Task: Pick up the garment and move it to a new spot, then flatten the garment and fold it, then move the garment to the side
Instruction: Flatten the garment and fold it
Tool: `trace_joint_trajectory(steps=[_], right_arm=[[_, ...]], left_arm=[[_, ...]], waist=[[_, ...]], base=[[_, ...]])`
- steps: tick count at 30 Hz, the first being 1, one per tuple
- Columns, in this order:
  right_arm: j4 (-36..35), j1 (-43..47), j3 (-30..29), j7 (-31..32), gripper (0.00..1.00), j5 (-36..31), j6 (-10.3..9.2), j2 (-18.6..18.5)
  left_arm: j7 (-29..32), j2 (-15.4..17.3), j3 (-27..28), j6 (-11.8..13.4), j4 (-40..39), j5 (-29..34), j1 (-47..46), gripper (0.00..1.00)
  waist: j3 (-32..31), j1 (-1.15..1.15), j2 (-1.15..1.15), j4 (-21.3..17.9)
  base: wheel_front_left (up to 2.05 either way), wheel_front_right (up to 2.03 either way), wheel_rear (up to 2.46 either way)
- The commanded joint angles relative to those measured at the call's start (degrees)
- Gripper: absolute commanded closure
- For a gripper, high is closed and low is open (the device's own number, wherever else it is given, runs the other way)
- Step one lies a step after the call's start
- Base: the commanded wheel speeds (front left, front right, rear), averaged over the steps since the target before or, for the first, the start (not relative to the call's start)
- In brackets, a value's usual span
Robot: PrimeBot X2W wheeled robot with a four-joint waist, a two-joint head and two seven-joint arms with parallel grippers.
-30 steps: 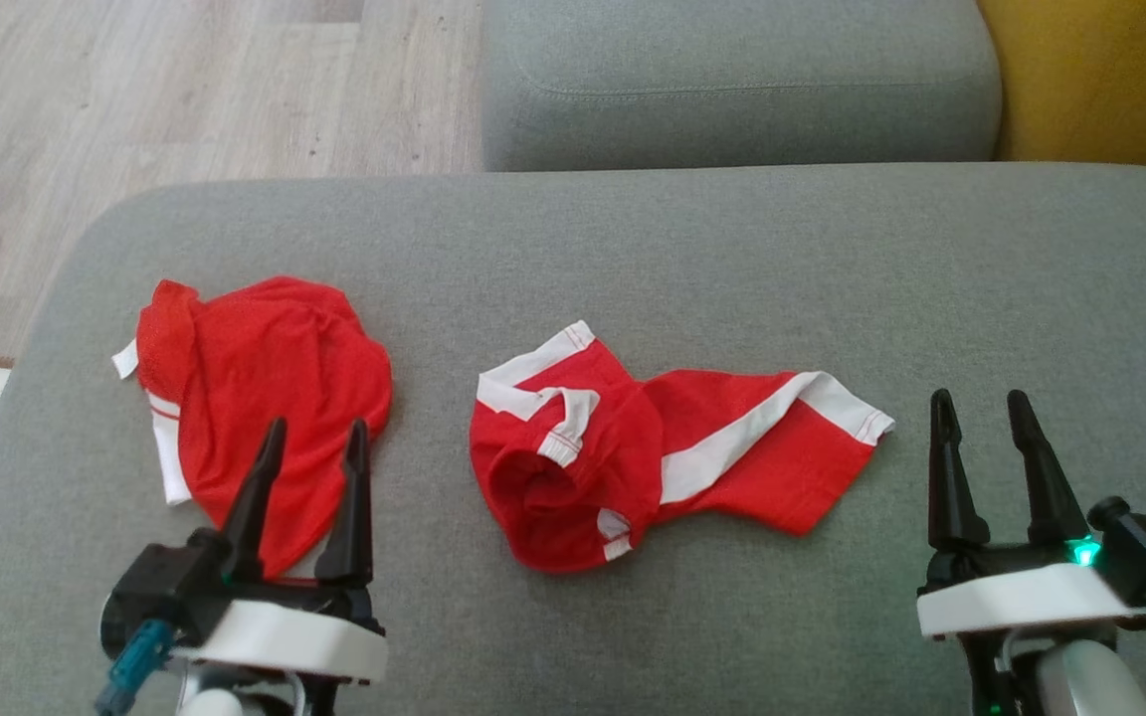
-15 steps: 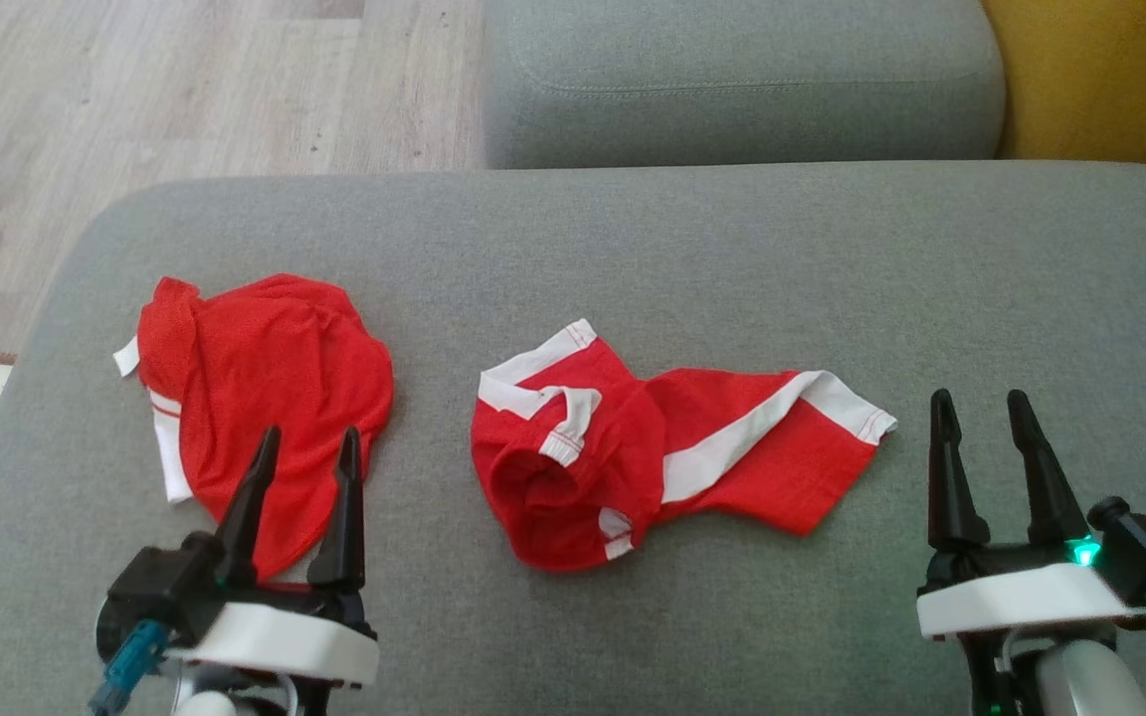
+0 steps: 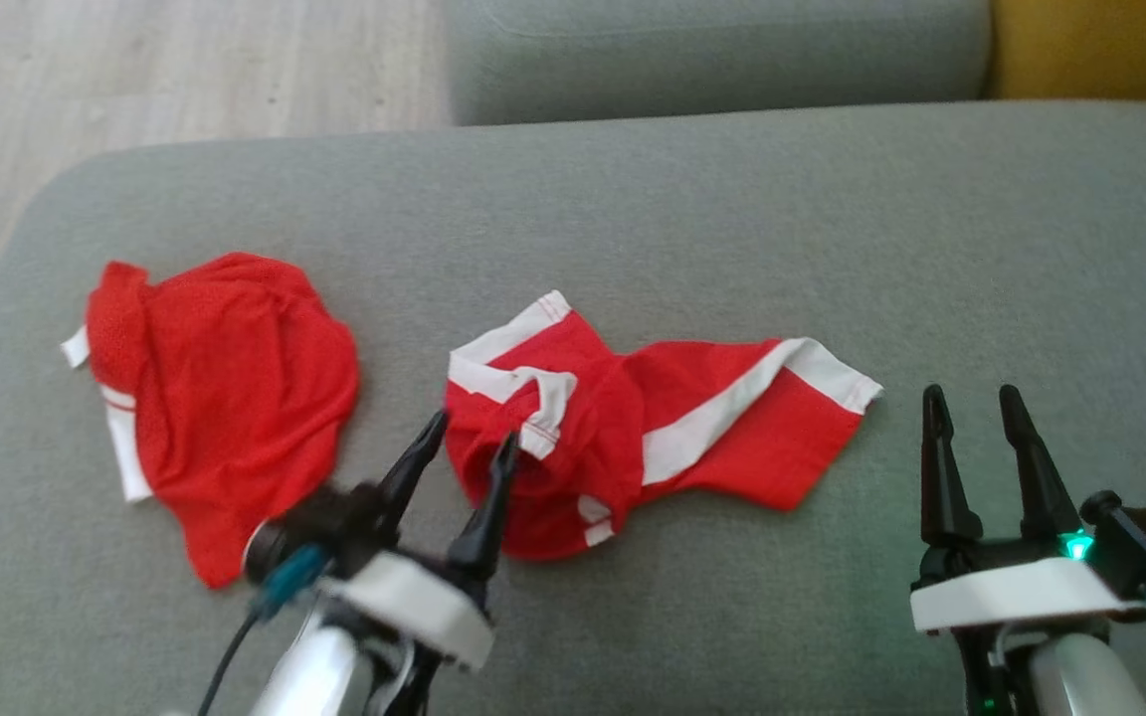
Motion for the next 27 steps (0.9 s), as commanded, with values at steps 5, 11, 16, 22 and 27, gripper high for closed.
trace_joint_trajectory(steps=[5,11,16,22,27], right_arm=[[-1.4,-3.9,2.0,-0.5,0.00,0.1,-0.05,-0.3],[-1.3,-4.8,2.3,-0.5,0.00,0.4,-0.05,-0.3],[-1.4,-5.7,2.9,-0.5,0.00,0.7,-0.05,-0.3],[-1.4,-6.4,3.8,-0.5,0.00,1.0,-0.05,-0.3],[-1.3,-7.4,4.4,-0.5,0.00,1.3,-0.05,-0.3]], left_arm=[[3.3,-0.1,-2.5,-0.3,1.9,-0.3,-9.2,0.00],[9.1,1.1,-4.0,2.1,6.6,2.5,-12.4,0.00],[11.6,2.3,-4.2,4.6,9.1,4.6,-14.2,0.00],[12.8,2.8,-4.0,4.6,9.9,4.4,-16.1,1.00],[11.4,2.7,-3.8,3.0,8.8,3.0,-19.9,1.00]], waist=[[2.2,0.00,0.00,-3.0],[3.8,0.00,0.00,-4.8],[5.1,0.00,0.00,-6.0],[6.0,0.00,0.00,-7.1],[6.7,0.00,0.00,-8.8]], base=[[0.00,0.00,0.00],[0.00,0.00,0.00],[0.00,0.00,0.00],[0.00,0.00,0.00],[0.00,0.00,0.00]])
